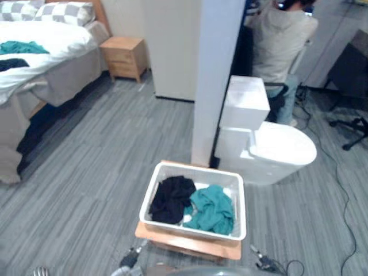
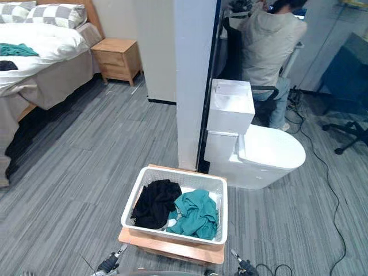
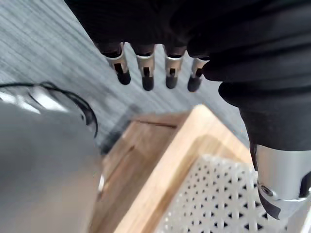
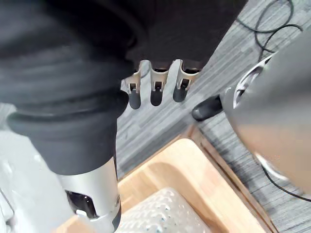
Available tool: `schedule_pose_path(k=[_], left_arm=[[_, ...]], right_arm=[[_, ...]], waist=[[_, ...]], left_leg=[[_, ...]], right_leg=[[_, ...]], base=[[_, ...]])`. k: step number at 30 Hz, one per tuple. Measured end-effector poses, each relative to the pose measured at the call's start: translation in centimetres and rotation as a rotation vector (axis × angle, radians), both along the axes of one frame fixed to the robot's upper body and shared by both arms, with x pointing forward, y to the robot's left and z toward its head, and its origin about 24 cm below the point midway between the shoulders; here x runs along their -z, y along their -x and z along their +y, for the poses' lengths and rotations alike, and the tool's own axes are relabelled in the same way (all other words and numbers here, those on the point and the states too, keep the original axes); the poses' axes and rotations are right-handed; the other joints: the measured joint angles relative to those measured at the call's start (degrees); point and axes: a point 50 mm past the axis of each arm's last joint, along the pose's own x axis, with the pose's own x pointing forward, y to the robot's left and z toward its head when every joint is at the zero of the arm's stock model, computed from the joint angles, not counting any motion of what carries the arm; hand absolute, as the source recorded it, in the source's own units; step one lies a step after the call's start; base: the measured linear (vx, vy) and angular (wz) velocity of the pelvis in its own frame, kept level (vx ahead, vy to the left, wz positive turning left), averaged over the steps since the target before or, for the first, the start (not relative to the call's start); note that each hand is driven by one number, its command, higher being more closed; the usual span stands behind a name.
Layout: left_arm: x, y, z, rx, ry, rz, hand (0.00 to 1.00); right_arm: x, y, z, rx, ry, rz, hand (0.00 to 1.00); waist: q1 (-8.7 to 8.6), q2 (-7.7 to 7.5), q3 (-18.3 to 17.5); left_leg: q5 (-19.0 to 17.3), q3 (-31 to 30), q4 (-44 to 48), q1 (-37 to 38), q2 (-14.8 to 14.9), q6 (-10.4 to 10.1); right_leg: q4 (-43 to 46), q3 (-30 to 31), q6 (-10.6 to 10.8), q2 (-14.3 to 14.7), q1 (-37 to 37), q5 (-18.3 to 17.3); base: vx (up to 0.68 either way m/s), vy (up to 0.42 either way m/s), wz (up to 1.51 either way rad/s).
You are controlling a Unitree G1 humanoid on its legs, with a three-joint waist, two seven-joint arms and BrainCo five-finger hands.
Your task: Pick up the laundry basket with both hands and put the clothes into the washing machine.
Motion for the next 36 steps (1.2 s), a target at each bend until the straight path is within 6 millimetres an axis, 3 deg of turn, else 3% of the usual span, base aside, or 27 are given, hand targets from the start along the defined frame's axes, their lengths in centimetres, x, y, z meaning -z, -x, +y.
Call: schedule_pose_path(k=[3, 6, 7, 9, 13, 18, 20, 23, 26, 29, 36], left_arm=[[-0.3, -0.7, -0.1, 0.023, -0.006, -0.032, 0.0], [-1.8, -3.5, 0.3, 0.006, -0.039, -0.175, 0.0], [-2.8, -4.6, 0.4, 0.011, -0.06, -0.243, 0.0], [-5.8, -7.5, 1.1, 0.047, -0.109, -0.43, 0.0], [-10.4, -10.4, 1.3, 0.122, -0.176, -0.673, 0.0], [-14.0, -14.3, 0.5, 0.253, -0.232, -0.842, 0.0], [-16.0, -17.1, -1.0, 0.327, -0.233, -0.933, 0.0], [-18.0, -19.5, -3.0, 0.405, -0.244, -1.011, 0.0], [-18.9, -21.2, -4.5, 0.47, -0.248, -1.037, 0.0], [-19.2, -22.5, -4.8, 0.513, -0.29, -1.017, 0.0], [-22.0, -26.7, -5.4, 0.581, -0.436, -1.023, 0.0]], right_arm=[[-1.1, -2.1, -1.3, -0.026, 0.078, -0.072, 0.0], [-4.2, -6.6, -3.7, -0.036, 0.215, -0.244, 0.0], [-5.7, -8.2, -4.4, -0.044, 0.265, -0.314, 0.0], [-8.9, -10.9, -5.0, -0.068, 0.359, -0.469, 0.0], [-12.8, -12.6, -6.0, -0.121, 0.488, -0.613, 0.0], [-15.3, -15.4, -5.8, -0.258, 0.569, -0.686, 0.0], [-18.2, -18.2, -5.6, -0.329, 0.622, -0.772, 0.0], [-21.2, -21.0, -4.6, -0.426, 0.662, -0.86, 0.0], [-21.8, -22.3, -3.9, -0.465, 0.658, -0.866, 0.0], [-21.6, -23.2, -3.5, -0.492, 0.648, -0.834, 0.0], [-24.2, -25.9, -2.6, -0.499, 0.66, -0.871, 0.0]], waist=[[0.0, 0.74, 1.01], [-0.11, 1.97, 1.83], [-0.19, 2.67, 1.97], [-0.12, 1.12, 2.3], [-0.26, 0.04, 2.52], [-0.25, -0.3, 5.28], [-0.24, -0.46, 8.42], [-0.23, -1.26, 11.77], [-0.18, -1.77, 13.7], [-0.03, -1.88, 14.99], [0.06, -2.1, 18.36]], left_leg=[[-0.92, 1.77, 0.37, -2.01, 0.66, -0.96], [-1.38, 8.01, 0.35, -5.3, 4.88, -0.16], [-0.75, 8.75, -1.75, -5.56, 5.92, -1.77], [-0.09, 12.86, -4.32, -6.0, 3.59, -1.5], [1.33, 17.71, -5.13, -6.08, 0.65, 0.49], [1.48, 18.82, -2.37, -11.12, 0.43, 1.24], [1.48, 18.76, -0.86, -13.78, 1.04, 1.24], [1.48, 18.75, -0.08, -15.56, 1.54, 1.24], [1.5, 18.83, 0.53, -17.1, 1.8, 1.26], [1.51, 18.87, 1.21, -18.38, 2.17, 1.24], [2.07, 19.22, 1.79, -20.36, 2.5, 1.29]], right_leg=[[-0.43, -0.81, 0.15, -0.76, -0.7, -1.16], [2.58, -0.37, 1.7, -1.92, -4.88, -1.43], [4.32, 0.29, 2.33, -2.08, -6.86, -1.77], [4.74, 3.06, 4.51, -5.36, -9.05, -0.79], [0.62, 5.66, 5.25, -8.03, -9.85, 4.2], [-1.91, 6.01, 5.32, -8.14, -13.37, 7.69], [-1.87, 5.89, 4.82, -7.64, -15.43, 8.69], [-0.66, 6.13, 4.63, -7.25, -17.54, 8.82], [0.2, 6.3, 4.61, -7.14, -19.29, 8.82], [1.1, 6.37, 4.54, -6.93, -20.73, 8.8], [1.51, 6.94, 3.72, -6.67, -22.87, 9.4]], base=[[-0.15, 0.057, 0.33], [-0.2, 0.066, 0.04], [-0.15, 0.106, -0.4], [-0.08, 0.186, -0.45], [0.04, 0.151, -0.32], [0.06, 0.065, -0.12], [-0.02, -0.001, -0.03], [-0.07, -0.005, -0.05], [-0.06, 0.003, -0.04], [-0.05, 0.004, -0.02], [-0.06, 0.0, -0.04]])
